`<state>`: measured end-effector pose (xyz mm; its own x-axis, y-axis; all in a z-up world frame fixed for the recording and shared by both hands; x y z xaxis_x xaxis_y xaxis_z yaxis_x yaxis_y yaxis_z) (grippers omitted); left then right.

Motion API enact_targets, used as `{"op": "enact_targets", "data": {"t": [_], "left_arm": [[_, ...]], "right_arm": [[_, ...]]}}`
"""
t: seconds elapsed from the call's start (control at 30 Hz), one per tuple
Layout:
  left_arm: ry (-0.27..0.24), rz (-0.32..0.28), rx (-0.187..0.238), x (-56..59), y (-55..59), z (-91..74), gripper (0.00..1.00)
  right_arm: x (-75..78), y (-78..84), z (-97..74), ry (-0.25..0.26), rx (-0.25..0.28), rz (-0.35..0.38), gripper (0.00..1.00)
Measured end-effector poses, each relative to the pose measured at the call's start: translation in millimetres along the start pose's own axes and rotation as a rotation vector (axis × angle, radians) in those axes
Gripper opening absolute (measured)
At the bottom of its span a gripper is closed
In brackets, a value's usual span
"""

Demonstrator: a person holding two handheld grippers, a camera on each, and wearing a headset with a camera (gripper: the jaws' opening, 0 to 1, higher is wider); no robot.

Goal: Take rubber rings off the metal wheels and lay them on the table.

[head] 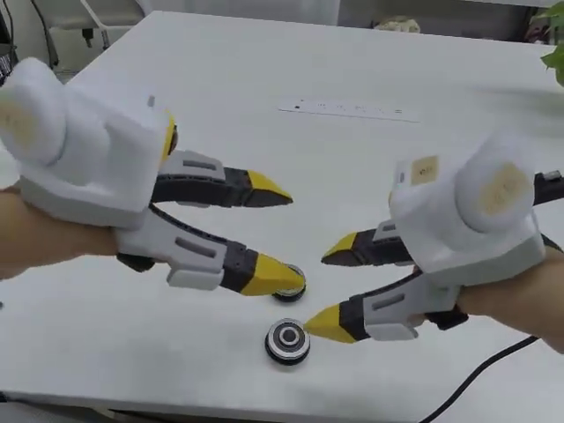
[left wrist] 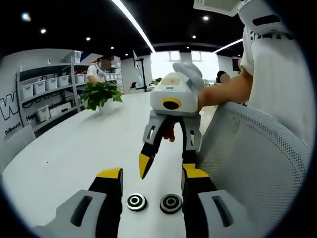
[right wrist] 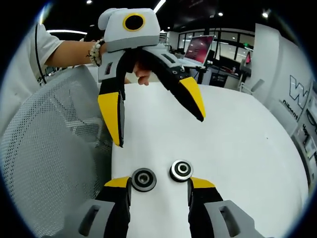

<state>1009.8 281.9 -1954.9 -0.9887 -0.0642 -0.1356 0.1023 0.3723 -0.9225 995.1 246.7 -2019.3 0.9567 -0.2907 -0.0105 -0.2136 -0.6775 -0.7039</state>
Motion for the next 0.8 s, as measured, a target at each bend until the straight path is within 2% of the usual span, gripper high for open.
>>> {"op": "enact_targets", "data": {"t": [0.07,0.1,0.23,0.27,0.3,0.37,0.47,0.6,0.67,0.8], "left_arm": [[-0.002,0.001,-0.019,2.4,10.0,5.2,0.43],[-0.012,-0.027,-0.033,4.0,17.4,8.0,0.44],[-0.016,-0.038,-0.023,14.6,32.0,13.3,0.43],[-0.009,-0.037,-0.035,16.7,35.7,14.7,0.42],[0.006,-0.027,-0.067,19.9,42.4,16.3,0.43],[0.019,-0.019,-0.086,23.8,49.4,20.1,0.42],[0.034,-0.048,-0.092,28.1,54.2,23.9,0.39],[0.041,-0.036,-0.097,29.2,58.2,27.7,0.32],[0.06,-0.04,-0.122,30.3,65.2,29.1,0.29],[0.064,-0.058,-0.149,28.5,77.3,29.2,0.22]], "right_arm": [[-2.0,4.8,3.9,-0.024,0.001,0.02,0.42],[-2.4,7.0,5.6,-0.03,0.0,0.025,0.42],[-10.1,14.5,15.6,-0.076,0.02,0.084,0.38],[-12.4,16.6,17.5,-0.086,0.009,0.088,0.36],[-16.3,18.7,20.6,-0.1,-0.006,0.064,0.35],[-20.3,21.3,25.1,-0.113,-0.019,0.045,0.35],[-23.6,22.4,28.5,-0.138,-0.006,0.067,0.34],[-22.0,25.9,31.6,-0.139,0.002,0.093,0.31],[-22.4,27.9,34.6,-0.148,0.002,0.113,0.3],[-22.5,28.3,35.3,-0.142,0.005,0.099,0.26]]}}
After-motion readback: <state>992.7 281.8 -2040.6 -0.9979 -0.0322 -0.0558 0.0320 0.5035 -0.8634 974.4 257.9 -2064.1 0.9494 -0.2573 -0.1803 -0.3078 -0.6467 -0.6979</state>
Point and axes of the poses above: the centre of the closed fingertips' face, and the gripper's own axes: z roughly forward along the fingers, x roughly to its right, y roughly out of its underside, the point moved 2 cm from there along -z, roughly backward along the fingers, and after that the axes turned 5 degrees about -y, right-handed, at the moved point
